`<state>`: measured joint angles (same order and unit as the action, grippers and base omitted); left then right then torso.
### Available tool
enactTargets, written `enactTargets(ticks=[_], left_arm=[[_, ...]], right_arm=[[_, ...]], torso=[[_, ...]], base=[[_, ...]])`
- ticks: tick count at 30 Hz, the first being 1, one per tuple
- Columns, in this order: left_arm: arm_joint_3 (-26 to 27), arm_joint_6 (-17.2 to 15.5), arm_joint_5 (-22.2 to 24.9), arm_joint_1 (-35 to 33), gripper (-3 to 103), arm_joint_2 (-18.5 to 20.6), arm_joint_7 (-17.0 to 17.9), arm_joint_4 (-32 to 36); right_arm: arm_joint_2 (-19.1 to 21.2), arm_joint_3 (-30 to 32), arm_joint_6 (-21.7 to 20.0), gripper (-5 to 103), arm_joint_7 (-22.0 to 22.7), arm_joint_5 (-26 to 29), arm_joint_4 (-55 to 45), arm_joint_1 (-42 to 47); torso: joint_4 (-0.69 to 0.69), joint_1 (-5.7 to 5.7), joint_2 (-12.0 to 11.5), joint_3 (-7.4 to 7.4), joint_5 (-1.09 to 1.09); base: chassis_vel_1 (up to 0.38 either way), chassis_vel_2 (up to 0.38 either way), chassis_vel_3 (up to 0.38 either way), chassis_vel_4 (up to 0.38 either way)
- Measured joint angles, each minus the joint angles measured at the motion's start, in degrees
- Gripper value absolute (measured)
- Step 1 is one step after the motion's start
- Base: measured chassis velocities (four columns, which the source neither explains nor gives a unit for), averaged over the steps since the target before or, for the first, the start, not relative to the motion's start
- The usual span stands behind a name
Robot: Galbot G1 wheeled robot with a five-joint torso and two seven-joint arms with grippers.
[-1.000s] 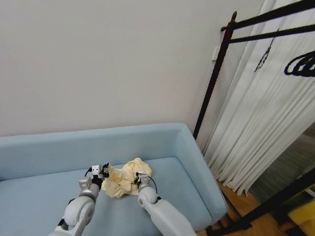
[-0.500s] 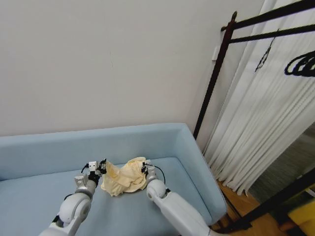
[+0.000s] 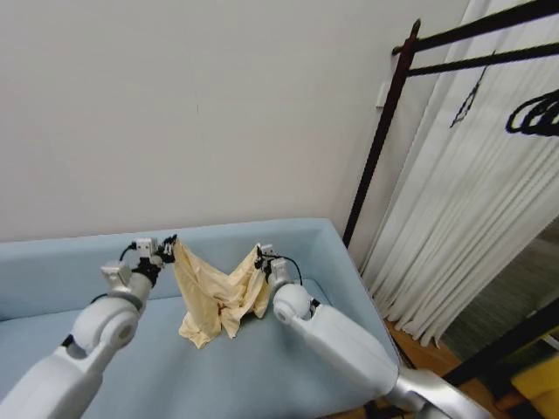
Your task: Pick up the clothes from the sofa and hang them on the clothes hanger.
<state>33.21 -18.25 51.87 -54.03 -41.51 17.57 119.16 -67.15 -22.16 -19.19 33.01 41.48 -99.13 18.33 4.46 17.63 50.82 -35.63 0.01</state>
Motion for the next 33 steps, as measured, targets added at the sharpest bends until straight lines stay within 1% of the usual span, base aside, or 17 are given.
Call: enactTargets(ticks=[3,5,8,9,14,20,25,26,30,31,33], left_arm=[[0.0,-0.34,1.03,1.99,1,1.14,0.0,-0.96],[-0.34,-0.66,2.35,5.28,1,3.08,-0.03,-2.75],[-0.89,-1.02,3.56,8.63,1,4.68,-0.06,-4.22],[-0.89,-1.02,3.56,8.63,1,4.68,-0.06,-4.22],[-1.11,-1.69,5.26,12.62,1,7.05,-0.09,-6.23],[-1.7,-1.89,6.49,15.06,1,8.71,-0.12,-7.19],[-2.82,-2.12,9.43,19.63,1,11.43,-0.05,-8.11],[-2.82,-2.12,9.43,19.63,1,11.43,-0.05,-8.11],[-3.07,-2.7,12.76,23.67,1,15.21,-0.76,-9.91],[-3.07,-2.7,12.76,23.67,1,15.21,-0.76,-9.91],[-3.56,-3.42,15.01,26.71,1,17.1,-1.99,-10.88]], right_arm=[[0.67,0.56,-0.49,1,-0.13,1.5,-0.47,-2.07],[1.71,2.0,-1.17,1,-1.04,3.35,-0.56,-5.39],[3.1,3.44,-1.88,1,-2.35,5.5,-0.32,-8.36],[3.1,3.44,-1.88,1,-2.35,5.5,-0.32,-8.36],[5.06,4.96,-3.24,1,-4.59,8.76,0.85,-13.18],[5.22,5.42,-3.65,1,-5.11,10.34,1.93,-16.36],[4.52,6.27,-4.43,1,-5.58,11.7,2.2,-18.66],[4.52,6.27,-4.43,1,-5.58,11.7,2.2,-18.66],[4.44,7.58,-5.25,1,-6.93,12.48,2.22,-19.95],[4.44,7.58,-5.25,1,-6.93,12.48,2.22,-19.95],[4.69,9.14,-6.05,1,-8.12,13.25,2.13,-20.81]], torso=[[0.0,0.0,0.0,0.0,-0.01],[-0.01,0.0,0.0,0.0,-0.01],[0.0,0.0,0.0,0.0,-0.01],[0.0,0.0,0.0,0.0,-0.01],[0.0,0.0,0.0,0.0,-0.01],[0.0,0.0,-0.01,0.0,-0.01],[0.0,0.0,-0.01,0.0,-0.01],[0.0,0.0,-0.01,0.0,-0.01],[-0.01,0.0,-0.01,0.0,-0.01],[-0.01,0.0,-0.01,0.0,-0.01],[-0.02,-0.01,0.0,0.0,-0.02]], base=[[0.0,0.0,0.0,0.0],[0.0,0.0,0.0,0.0],[0.0,0.0,0.0,0.0],[0.0,0.0,0.0,0.0],[0.0,0.0,0.0,0.0],[0.0,0.0,0.0,0.0],[0.0,0.0,0.0,0.0],[0.0,0.0,0.0,0.0],[0.0,0.0,0.0,0.0],[0.0,0.0,0.0,0.0],[0.0,0.0,0.0,0.0]])
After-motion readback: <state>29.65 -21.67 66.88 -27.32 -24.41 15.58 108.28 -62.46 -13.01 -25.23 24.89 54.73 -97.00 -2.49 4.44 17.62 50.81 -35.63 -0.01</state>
